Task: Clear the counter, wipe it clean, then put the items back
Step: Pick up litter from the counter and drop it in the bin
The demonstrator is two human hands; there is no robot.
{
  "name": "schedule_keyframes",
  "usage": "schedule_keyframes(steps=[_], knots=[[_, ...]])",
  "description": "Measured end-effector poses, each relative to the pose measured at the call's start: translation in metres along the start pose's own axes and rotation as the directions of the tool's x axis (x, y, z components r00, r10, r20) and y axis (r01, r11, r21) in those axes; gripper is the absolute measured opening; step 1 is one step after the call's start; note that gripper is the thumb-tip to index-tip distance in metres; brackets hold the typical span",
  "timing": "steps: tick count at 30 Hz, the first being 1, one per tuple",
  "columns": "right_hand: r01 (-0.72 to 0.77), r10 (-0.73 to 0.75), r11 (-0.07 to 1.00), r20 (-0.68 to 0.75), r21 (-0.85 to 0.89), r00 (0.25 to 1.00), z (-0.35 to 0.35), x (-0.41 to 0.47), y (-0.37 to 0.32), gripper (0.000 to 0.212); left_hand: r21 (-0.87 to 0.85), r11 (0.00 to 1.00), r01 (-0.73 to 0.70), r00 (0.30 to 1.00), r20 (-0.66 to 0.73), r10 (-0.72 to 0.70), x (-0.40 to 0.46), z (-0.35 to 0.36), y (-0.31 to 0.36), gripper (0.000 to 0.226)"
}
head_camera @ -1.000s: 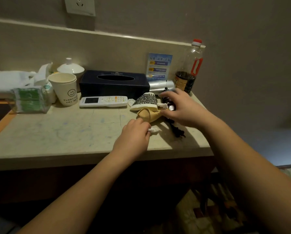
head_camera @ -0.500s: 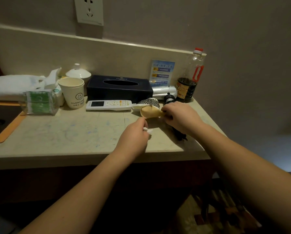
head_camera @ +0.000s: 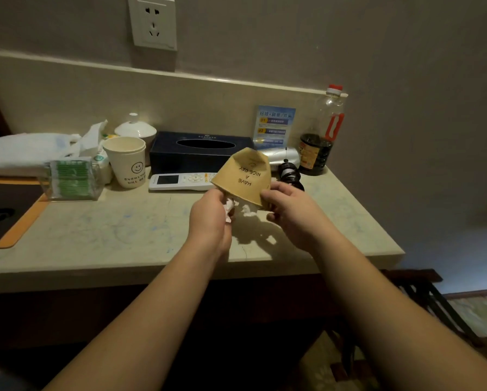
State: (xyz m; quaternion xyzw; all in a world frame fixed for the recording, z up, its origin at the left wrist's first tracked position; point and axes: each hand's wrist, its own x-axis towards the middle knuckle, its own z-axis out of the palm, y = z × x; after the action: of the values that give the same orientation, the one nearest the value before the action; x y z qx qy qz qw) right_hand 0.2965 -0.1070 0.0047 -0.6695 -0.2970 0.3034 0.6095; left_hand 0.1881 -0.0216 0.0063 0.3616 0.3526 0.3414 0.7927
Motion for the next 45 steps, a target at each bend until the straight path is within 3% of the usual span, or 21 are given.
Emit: schedule_keyframes(steps=[3, 5, 6, 9, 12, 14, 18, 21, 23, 26, 30, 34, 37, 40, 42, 45], knots=[[-0.082, 0.081, 0.994, 0.010, 0.074, 0.997, 0.017, -0.003, 0.005, 0.011, -0.117, 0.992, 0.053, 0.991, 0.131, -0.038, 0.004, -0.006, 0.001, 0.041], [-0.129, 0.128, 0.988, 0.016, 0.085, 0.992, 0.028, -0.004, 0.004, 0.012, -0.078, 0.993, 0.089, 0.981, 0.180, -0.073, 0.008, -0.011, 0.001, 0.055], [-0.131, 0.131, 0.988, 0.014, 0.076, 0.991, 0.033, -0.005, 0.004, 0.012, -0.035, 0.995, 0.096, 0.978, 0.189, -0.088, 0.008, -0.012, 0.001, 0.052], [-0.022, 0.019, 0.976, -0.018, -0.218, 1.000, 0.043, -0.003, 0.005, 0.015, 0.127, 0.989, 0.070, 0.986, 0.139, -0.087, 0.010, -0.020, 0.003, 0.026], [0.073, -0.066, 0.871, 0.032, -0.486, 0.997, 0.044, -0.001, -0.003, 0.019, 0.083, 0.996, 0.034, 0.996, 0.085, -0.041, 0.015, -0.029, 0.011, 0.012], [0.128, -0.114, 0.773, 0.062, -0.621, 0.992, 0.035, 0.009, -0.014, 0.029, 0.050, 0.999, 0.015, 0.998, 0.052, -0.017, 0.018, -0.035, 0.017, 0.009], [0.077, -0.236, 0.600, -0.083, -0.797, 0.968, 0.005, 0.048, -0.031, 0.039, 0.019, 1.000, -0.004, 1.000, -0.014, 0.004, 0.024, -0.050, 0.025, 0.012], [-0.017, -0.114, 0.340, -0.059, -0.940, 0.992, -0.003, 0.077, -0.030, 0.051, 0.023, 1.000, -0.019, 0.999, -0.026, 0.019, 0.026, -0.056, 0.028, 0.013], [-0.027, -0.006, 0.227, -0.029, -0.974, 1.000, 0.000, 0.089, -0.030, 0.063, 0.040, 0.999, -0.013, 1.000, -0.014, 0.013, 0.026, -0.058, 0.029, 0.012], [-0.014, 0.108, 0.182, 0.006, -0.983, 0.994, 0.006, 0.098, -0.035, 0.067, 0.060, 0.998, -0.005, 1.000, -0.005, 0.005, 0.027, -0.061, 0.028, 0.010], [-0.092, 0.241, 0.121, -0.060, -0.988, 0.969, 0.011, 0.104, -0.042, 0.071, 0.084, 0.996, -0.009, 1.000, 0.000, 0.009, 0.028, -0.066, 0.026, 0.010], [-0.121, 0.233, 0.131, -0.089, -0.984, 0.968, 0.012, 0.105, -0.044, 0.075, 0.073, 0.997, -0.016, 1.000, 0.002, 0.016, 0.028, -0.070, 0.027, 0.010], [-0.082, 0.153, 0.207, -0.050, -0.975, 0.987, 0.016, 0.100, -0.045, 0.083, 0.040, 0.999, -0.010, 1.000, 0.012, 0.010, 0.028, -0.072, 0.029, 0.011], [-0.080, 0.143, 0.312, -0.036, -0.947, 0.989, 0.014, 0.096, -0.051, 0.069, 0.010, 1.000, -0.013, 1.000, 0.005, 0.013, 0.028, -0.073, 0.032, 0.013], [-0.094, 0.140, 0.425, -0.038, -0.900, 0.989, 0.006, 0.095, -0.060, 0.053, -0.010, 1.000, -0.017, 1.000, 0.004, 0.017, 0.029, -0.075, 0.035, 0.015], [-0.206, 0.297, 0.676, 0.006, -0.707, 0.955, -0.002, 0.098, -0.067, 0.045, -0.023, 1.000, -0.015, 1.000, 0.011, 0.015, 0.030, -0.077, 0.037, 0.016]])
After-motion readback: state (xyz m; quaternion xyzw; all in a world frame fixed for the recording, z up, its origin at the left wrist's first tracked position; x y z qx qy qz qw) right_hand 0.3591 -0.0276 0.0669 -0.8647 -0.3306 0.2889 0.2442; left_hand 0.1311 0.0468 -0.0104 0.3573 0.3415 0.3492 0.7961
